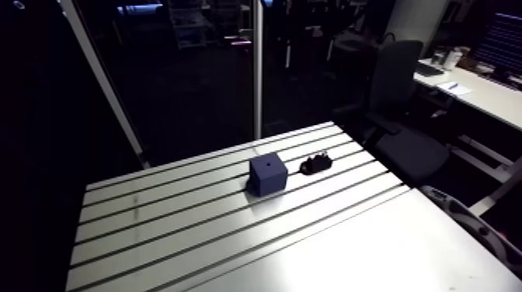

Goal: Pick up the M10 bolt and insert it into the hole until fully seated.

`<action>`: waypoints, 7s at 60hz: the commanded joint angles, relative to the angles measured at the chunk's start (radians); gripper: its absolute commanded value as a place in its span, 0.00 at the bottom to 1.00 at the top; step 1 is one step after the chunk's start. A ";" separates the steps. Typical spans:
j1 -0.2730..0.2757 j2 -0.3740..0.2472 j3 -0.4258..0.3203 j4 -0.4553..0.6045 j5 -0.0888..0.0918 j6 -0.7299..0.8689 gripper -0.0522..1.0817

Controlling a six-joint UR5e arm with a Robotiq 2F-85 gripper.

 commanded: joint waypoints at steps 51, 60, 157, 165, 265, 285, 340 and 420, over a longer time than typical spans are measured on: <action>-0.075 0.133 0.138 -0.279 -0.004 -0.028 0.06; -0.090 0.142 0.152 -0.293 -0.003 -0.029 0.05; -0.136 0.237 0.215 -0.337 -0.046 -0.029 0.37; -0.136 0.239 0.215 -0.336 -0.046 -0.029 0.39; -0.132 0.274 0.226 -0.379 -0.057 -0.026 0.48; -0.130 0.291 0.222 -0.380 -0.056 -0.022 0.49; -0.129 0.291 0.214 -0.380 -0.055 -0.023 0.55; -0.129 0.288 0.215 -0.377 -0.060 -0.026 0.62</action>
